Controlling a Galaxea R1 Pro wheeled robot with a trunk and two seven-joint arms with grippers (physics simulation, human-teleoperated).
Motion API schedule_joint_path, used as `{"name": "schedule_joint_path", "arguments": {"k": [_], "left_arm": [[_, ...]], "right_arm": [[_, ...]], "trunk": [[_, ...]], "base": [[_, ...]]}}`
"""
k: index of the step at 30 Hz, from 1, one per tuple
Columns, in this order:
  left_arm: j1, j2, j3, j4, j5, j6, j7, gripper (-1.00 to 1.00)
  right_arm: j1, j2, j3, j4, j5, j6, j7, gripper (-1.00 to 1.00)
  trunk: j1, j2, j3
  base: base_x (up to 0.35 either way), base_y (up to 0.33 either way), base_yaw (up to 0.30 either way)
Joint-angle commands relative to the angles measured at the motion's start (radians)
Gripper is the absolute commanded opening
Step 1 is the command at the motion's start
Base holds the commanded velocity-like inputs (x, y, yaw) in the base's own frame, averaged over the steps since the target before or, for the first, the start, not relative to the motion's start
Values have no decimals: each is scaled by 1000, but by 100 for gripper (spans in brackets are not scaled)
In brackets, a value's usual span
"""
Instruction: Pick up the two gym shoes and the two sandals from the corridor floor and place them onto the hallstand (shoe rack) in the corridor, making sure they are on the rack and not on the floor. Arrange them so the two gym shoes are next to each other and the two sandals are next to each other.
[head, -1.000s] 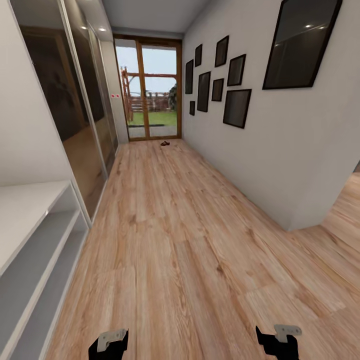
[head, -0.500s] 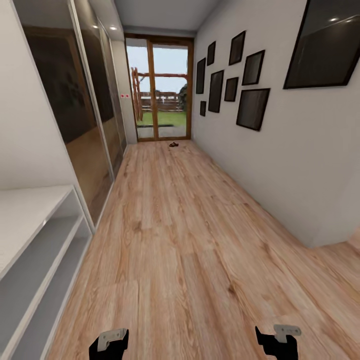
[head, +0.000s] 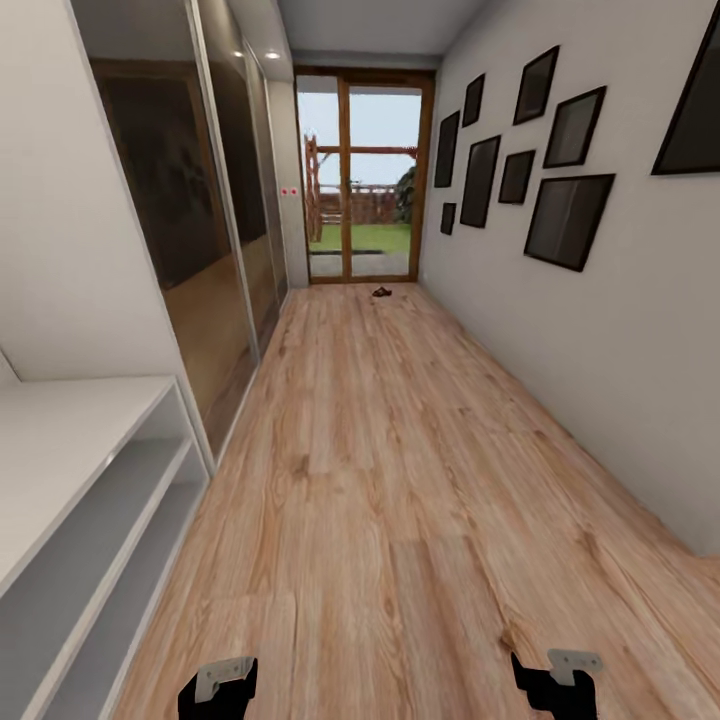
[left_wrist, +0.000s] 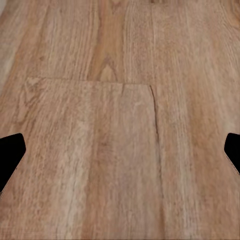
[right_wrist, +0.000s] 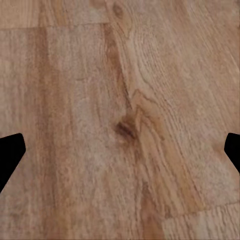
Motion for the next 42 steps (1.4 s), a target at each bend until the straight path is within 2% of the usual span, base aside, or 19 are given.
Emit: {"name": "schedule_joint_path", "arguments": {"k": [1,42], "left_arm": [[-1,-1,4,1,0,-3,-1,100],[-1,-1,4,2,0,-4,-1,100]], "right_arm": [[-1,0,-9,1,7,-3,5,100],[0,0,-9,3,8,-2,6,100]], "trunk": [[0,0,-1],[0,0,-1]], "base": [[338,0,39],[339,0,1]]}}
